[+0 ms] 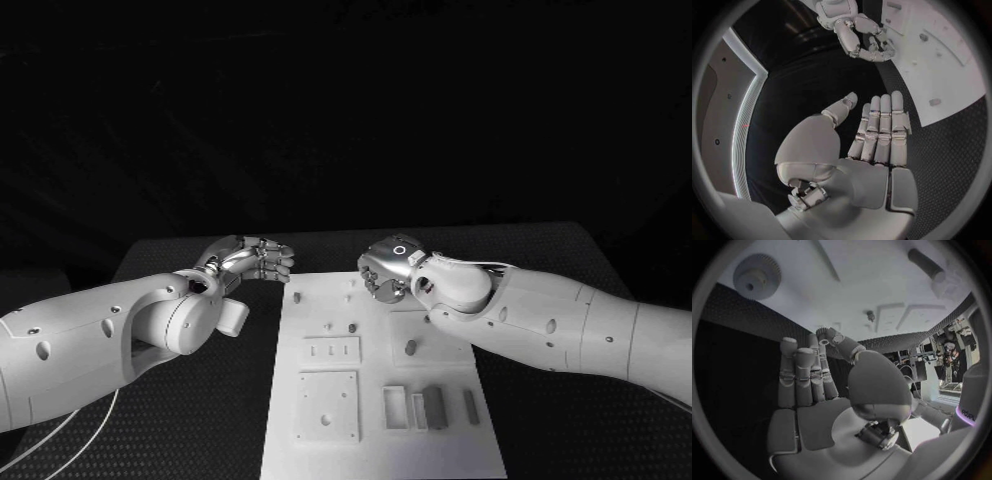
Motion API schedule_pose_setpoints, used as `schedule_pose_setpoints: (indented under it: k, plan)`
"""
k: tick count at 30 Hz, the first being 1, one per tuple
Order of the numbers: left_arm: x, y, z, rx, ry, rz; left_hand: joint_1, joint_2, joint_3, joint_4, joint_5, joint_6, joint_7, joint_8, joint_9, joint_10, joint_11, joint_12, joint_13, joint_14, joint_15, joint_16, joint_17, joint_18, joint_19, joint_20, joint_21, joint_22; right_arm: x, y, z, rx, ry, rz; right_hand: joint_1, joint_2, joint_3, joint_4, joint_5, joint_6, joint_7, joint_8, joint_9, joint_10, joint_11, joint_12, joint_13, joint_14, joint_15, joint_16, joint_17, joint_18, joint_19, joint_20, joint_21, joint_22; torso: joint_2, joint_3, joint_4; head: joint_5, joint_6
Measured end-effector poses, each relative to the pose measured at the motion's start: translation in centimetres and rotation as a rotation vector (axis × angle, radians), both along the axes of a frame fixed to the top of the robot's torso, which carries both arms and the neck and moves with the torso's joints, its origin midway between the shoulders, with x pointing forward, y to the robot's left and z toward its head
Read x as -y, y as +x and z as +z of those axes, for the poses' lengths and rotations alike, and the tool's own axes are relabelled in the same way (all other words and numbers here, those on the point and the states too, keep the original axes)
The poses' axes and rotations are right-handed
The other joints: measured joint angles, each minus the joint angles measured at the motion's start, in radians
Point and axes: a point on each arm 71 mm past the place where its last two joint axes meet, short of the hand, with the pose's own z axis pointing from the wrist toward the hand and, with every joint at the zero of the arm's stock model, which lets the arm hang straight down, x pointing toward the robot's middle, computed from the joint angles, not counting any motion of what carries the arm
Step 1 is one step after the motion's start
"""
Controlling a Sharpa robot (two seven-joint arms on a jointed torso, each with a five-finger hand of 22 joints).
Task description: Assemble the parts on the task board
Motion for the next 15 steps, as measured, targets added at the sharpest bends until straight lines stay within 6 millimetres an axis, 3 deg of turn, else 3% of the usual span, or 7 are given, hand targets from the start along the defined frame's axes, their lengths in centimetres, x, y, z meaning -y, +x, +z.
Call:
schedule_pose_setpoints:
  k: [7, 15]
  plan:
    - [0.3, 0.1, 0.0, 0.001, -0.001, -0.005, 0.0, 0.0, 0.0, 0.0, 0.0, 0.0, 0.0, 0.0, 0.0, 0.0, 0.0, -0.003, 0.0, 0.002, 0.002, -0.001, 0.0, -0.001, 0.0, 0.0, 0.0, 0.001, -1.8, 0.6, 0.1, 0.052, -0.016, 0.007, 0.0, 0.0, 0.0, 0.0, 0.0, 0.0, 0.0, 0.0, 0.006, 0.001, -0.001, 0.0, 0.0, 0.0, 0.0, 0.0, 0.0, 0.0, 0.0, 0.0, 0.0, 0.0, 0.001, 0.0004, 0.0022, 0.002, 0.008]
    - [0.5, 0.1, 0.0, 0.001, -0.001, -0.006, 0.0, 0.0, 0.0, 0.0, 0.0, 0.0, 0.0, 0.0, 0.0, 0.0, 0.0, -0.004, 0.001, 0.004, 0.004, -0.001, 0.001, -0.002, 0.0, 0.0, 0.0, 0.002, -2.4, 1.3, 0.1, 0.084, -0.029, -0.004, 0.0, 0.0, 0.0, 0.0, -0.001, 0.0, 0.0, -0.001, 0.006, 0.001, -0.001, 0.0, 0.0, 0.0, 0.001, 0.0, 0.0, 0.0, 0.0, 0.001, 0.0, 0.0, 0.002, 0.0, 0.0039, 0.005, 0.011]
